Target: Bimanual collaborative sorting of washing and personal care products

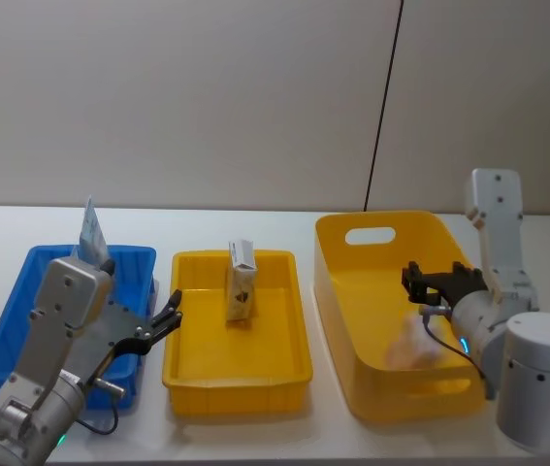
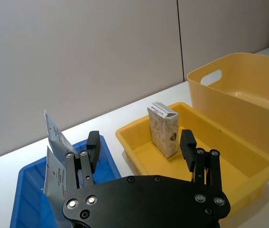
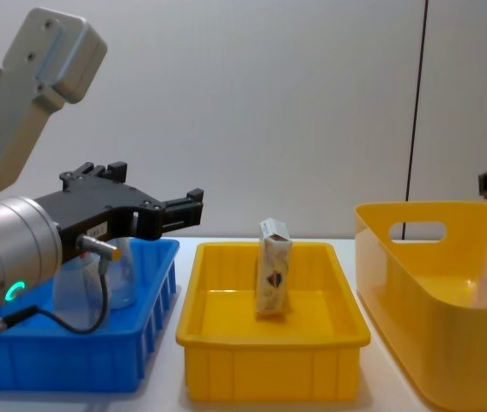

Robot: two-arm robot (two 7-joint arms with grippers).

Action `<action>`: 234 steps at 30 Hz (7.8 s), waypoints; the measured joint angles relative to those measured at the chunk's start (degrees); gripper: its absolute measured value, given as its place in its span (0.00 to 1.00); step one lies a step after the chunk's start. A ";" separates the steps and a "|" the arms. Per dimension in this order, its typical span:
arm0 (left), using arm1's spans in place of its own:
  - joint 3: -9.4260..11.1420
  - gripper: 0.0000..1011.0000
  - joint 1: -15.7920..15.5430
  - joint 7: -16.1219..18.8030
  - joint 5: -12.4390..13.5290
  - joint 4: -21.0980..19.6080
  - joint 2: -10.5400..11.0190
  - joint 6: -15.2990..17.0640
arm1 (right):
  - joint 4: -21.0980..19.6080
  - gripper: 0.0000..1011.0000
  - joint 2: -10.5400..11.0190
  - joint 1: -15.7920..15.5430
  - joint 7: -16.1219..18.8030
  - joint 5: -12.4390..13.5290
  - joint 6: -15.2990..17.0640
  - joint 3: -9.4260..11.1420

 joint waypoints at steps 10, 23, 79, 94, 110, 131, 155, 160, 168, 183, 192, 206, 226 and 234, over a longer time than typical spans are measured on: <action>0.00 0.99 0.00 0.00 0.00 0.00 0.00 0.00 | -0.71 0.87 0.76 -1.15 0.74 -0.14 -0.96 0.96; 0.00 0.99 0.00 0.00 0.00 0.00 0.00 0.00 | -1.86 0.99 4.22 -3.14 6.00 -0.56 -9.09 -0.08; -7.64 0.99 -2.54 8.63 -1.24 7.05 -8.08 8.02 | -1.51 0.99 3.99 -3.78 8.47 -1.79 -11.27 0.45; -9.58 0.99 -3.87 7.80 -3.29 11.79 -10.35 8.51 | -1.51 0.99 3.82 -3.72 8.27 -1.84 -10.92 0.54; -10.95 0.64 -5.97 6.69 -4.40 17.56 -12.87 6.80 | -1.52 0.99 3.75 -3.72 8.21 -1.84 -10.80 0.55; -11.67 0.32 -9.01 5.95 -3.65 23.50 -15.02 3.77 | -1.52 0.99 3.75 -3.71 8.21 -1.83 -10.79 0.54; -12.87 0.25 -4.51 0.73 -4.08 9.27 -11.91 3.96 | -1.52 0.99 3.75 -3.72 8.21 -1.83 -10.80 0.54; -13.04 0.25 -4.14 -1.40 -5.02 6.34 -11.33 4.10 | -1.52 0.99 3.75 -3.72 8.21 -1.83 -10.80 0.55; -12.66 0.25 -4.66 -5.97 -6.84 3.17 -11.04 3.76 | -1.52 0.99 3.75 -3.72 8.21 -1.83 -10.80 0.54; -9.19 0.25 -7.94 -12.74 -9.32 3.23 -12.47 1.38 | -1.52 0.99 3.74 -3.72 8.21 -1.83 -10.80 0.54; -6.38 0.25 -10.29 -15.99 -10.19 5.27 -13.90 0.00 | -1.52 0.99 3.75 -3.72 8.29 -1.83 -10.80 0.54; -2.94 0.25 -13.19 -18.81 -10.52 8.23 -15.32 -0.97 | -2.48 0.99 5.83 -3.54 12.05 -1.78 -10.49 -0.66; -1.55 0.25 -14.41 -19.95 -10.64 9.46 -15.87 -1.34 | -6.63 0.99 12.01 -3.32 21.36 -2.01 -8.24 -4.11; -1.36 0.25 -14.58 -20.09 -10.65 9.61 -15.92 -1.40 | -8.19 0.99 14.45 -3.32 24.95 -2.01 -7.92 -5.09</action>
